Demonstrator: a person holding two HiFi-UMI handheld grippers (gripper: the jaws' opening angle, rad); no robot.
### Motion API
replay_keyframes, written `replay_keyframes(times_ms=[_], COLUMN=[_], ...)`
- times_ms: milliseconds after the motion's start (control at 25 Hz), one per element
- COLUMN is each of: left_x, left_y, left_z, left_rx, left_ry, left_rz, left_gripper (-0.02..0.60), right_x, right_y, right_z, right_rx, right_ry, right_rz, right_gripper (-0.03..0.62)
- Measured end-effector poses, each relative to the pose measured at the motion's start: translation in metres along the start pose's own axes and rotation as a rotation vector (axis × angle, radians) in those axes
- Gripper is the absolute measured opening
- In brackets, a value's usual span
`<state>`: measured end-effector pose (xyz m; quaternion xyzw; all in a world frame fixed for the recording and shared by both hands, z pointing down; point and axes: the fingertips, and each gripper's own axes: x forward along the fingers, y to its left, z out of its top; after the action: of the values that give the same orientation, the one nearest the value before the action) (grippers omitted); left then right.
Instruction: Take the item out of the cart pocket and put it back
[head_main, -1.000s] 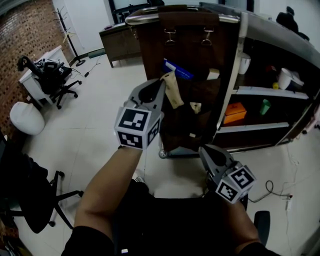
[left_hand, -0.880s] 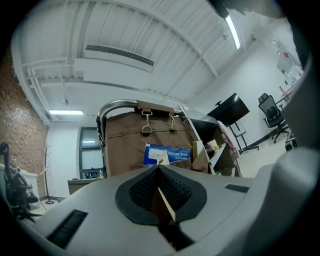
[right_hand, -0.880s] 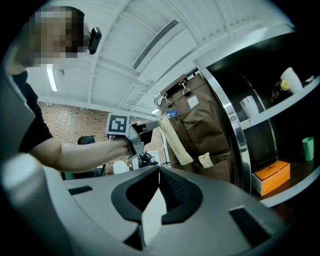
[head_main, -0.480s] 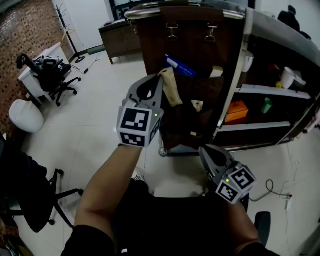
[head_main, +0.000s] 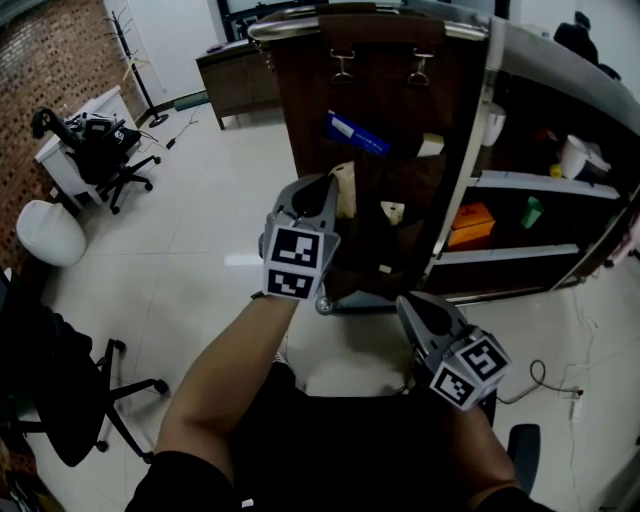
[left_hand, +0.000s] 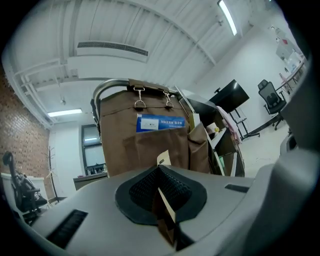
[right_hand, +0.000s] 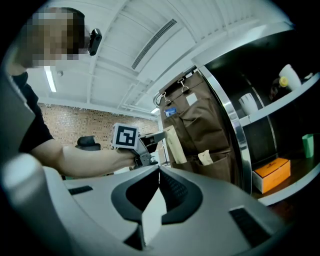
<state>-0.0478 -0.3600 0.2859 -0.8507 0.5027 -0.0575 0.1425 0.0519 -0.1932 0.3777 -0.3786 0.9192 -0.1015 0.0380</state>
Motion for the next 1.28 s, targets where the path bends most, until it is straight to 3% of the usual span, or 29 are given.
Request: replay_keyframes(times_ms=[760,1120,1280], left_x=[0.023,0.023,0.02], left_y=[-0.021,-0.017,-0.016], left_z=[-0.107,-0.108,-0.1], left_rx=[-0.147,-0.209,-0.225], left_ry=[0.247,0.242,0.213], left_rz=[-0.032,-0.029,-0.037], left_gripper=[0.006,0.025,0.091], right_x=[0.0,-0.002,-0.002], right_y=[-0.007,-0.008,-0.008], right_z=[-0.006,-0.003,-0.002], right_rx=[0.018,0.018,0.019], right_ry=[0.008,0.0,-0.002], right_rz=[-0.008,-0.009,-0.01], right_gripper=[0.02,0.02,0.02])
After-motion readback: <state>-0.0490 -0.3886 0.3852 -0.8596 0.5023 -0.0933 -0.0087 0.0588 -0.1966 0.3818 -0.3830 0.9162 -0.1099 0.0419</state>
